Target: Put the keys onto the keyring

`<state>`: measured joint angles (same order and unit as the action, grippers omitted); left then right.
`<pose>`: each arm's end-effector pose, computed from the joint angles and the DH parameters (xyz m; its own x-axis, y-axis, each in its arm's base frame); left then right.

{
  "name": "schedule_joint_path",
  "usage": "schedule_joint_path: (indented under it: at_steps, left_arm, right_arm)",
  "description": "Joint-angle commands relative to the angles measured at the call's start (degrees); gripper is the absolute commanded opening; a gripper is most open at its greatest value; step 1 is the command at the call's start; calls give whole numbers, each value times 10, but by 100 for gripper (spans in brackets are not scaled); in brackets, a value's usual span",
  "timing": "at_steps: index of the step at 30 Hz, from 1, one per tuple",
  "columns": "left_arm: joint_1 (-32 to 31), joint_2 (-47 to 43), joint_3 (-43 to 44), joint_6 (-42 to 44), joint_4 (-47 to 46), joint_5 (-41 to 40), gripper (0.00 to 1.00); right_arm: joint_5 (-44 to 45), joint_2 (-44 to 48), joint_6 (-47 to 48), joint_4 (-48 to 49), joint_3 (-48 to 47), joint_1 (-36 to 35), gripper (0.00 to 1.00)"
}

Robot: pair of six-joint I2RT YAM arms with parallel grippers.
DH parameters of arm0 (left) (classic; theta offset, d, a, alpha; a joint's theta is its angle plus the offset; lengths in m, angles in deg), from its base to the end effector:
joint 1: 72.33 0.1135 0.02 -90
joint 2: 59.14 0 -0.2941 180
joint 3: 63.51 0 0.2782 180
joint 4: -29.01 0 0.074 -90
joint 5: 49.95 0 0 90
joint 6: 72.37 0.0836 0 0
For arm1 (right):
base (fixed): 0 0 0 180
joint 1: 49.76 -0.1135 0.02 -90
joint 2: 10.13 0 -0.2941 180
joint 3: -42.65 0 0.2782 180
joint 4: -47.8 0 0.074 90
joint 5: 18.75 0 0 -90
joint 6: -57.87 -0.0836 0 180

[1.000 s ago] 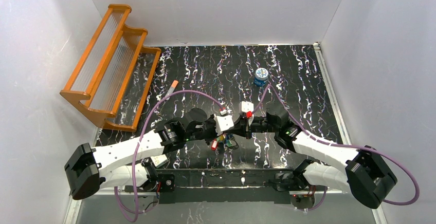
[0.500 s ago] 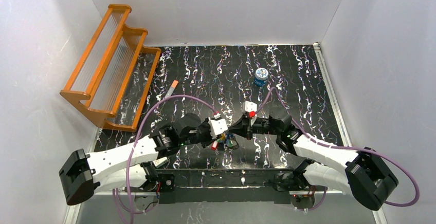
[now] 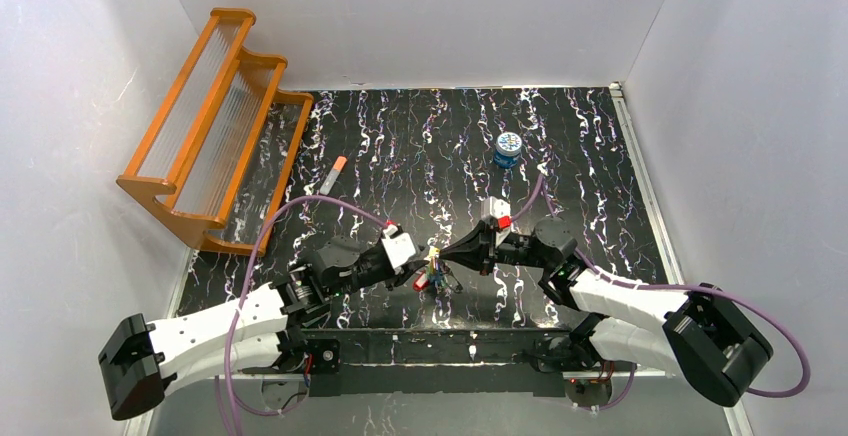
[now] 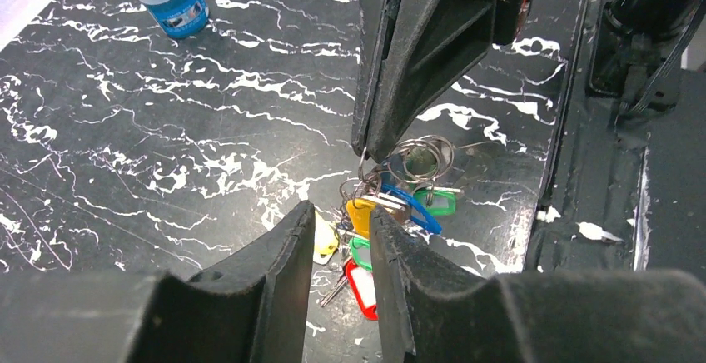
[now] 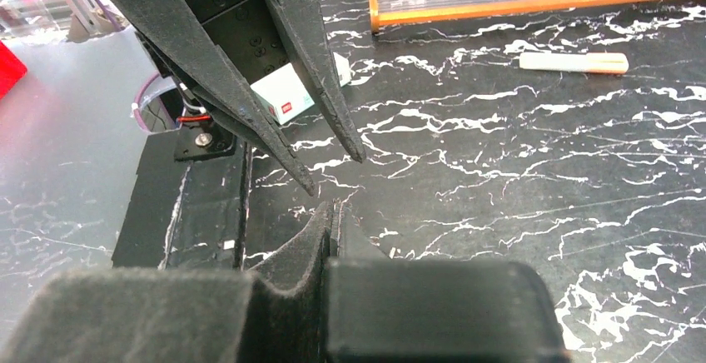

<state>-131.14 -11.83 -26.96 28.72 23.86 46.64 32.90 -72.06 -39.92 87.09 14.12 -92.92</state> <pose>0.1214 -0.2190 0.2624 0.1252 0.1622 -0.9788 0.9017 0.3929 0.1804 0.1488 0.2107 0.2342 -0.0596 0.0899 -0.9942 -0.9877 0.1390 0.0717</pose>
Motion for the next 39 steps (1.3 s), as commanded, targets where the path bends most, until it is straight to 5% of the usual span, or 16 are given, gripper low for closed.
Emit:
schedule_joint_path:
  at_steps: [1,8,19,39]
  left_arm:
    - [-2,-24,-19,-20,-53,-11,29]
    - [-2,-31,-31,-20,-67,-3,28]
    - [-2,-2,-35,-27,-103,6,10]
    - [-2,54,-49,-54,-159,36,0]
  right_arm:
    - [-16,0,-20,101,-3,1,1]
    - [-35,-8,-33,119,-5,0,1]
    - [-44,-12,-39,128,-13,1,1]
    - [-58,-34,-72,177,-18,1,1]
